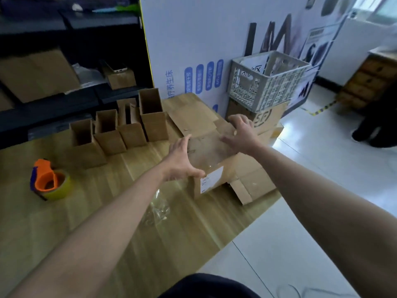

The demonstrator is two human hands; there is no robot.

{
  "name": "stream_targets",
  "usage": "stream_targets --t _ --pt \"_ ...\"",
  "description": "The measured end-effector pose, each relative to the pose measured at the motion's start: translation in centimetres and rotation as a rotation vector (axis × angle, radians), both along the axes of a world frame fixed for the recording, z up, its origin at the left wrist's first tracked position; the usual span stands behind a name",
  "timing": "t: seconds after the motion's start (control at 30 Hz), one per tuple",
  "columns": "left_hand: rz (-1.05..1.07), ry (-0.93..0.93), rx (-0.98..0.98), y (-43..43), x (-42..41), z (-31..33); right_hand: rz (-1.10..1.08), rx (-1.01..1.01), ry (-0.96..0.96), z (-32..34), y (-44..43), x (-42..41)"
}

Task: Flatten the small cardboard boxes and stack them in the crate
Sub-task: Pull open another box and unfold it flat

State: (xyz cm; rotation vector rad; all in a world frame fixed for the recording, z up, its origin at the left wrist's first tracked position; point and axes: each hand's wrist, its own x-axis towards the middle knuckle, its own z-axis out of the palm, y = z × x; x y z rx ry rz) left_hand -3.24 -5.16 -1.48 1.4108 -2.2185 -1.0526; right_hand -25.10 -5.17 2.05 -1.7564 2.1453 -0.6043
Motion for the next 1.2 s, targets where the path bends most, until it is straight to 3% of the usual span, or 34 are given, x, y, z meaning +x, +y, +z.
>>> stream_targets --t 0.1,0.27,0.37,0.5,0.8,1.07,1.2 --pt "-0.027 -0.041 0.052 0.0 -1.5 -0.9 0.281 0.219 0.226 -0.1 0.8 -0.5" --pt "-0.035 0.019 0.107 -0.3 -1.1 -2.6 0.44 0.372 0.417 -2.2 1.0 -0.3" --pt "0.008 0.16 0.169 -0.5 -0.1 -3.2 0.462 0.362 0.422 -2.4 0.1 0.0" --pt "0.106 0.232 0.104 -0.7 0.7 -3.4 0.463 0.394 0.394 -2.6 -1.1 0.2" --pt "0.239 0.223 -0.007 -1.3 0.1 -4.2 0.455 0.432 0.334 -2.9 -2.3 0.0" --pt "0.215 0.201 -0.061 -2.0 -0.3 -4.2 0.446 0.442 0.302 -2.8 -2.3 -0.1" --pt "0.028 0.125 0.097 -1.3 -0.3 -4.9 0.45 0.414 0.288 -3.1 -2.3 -0.2"
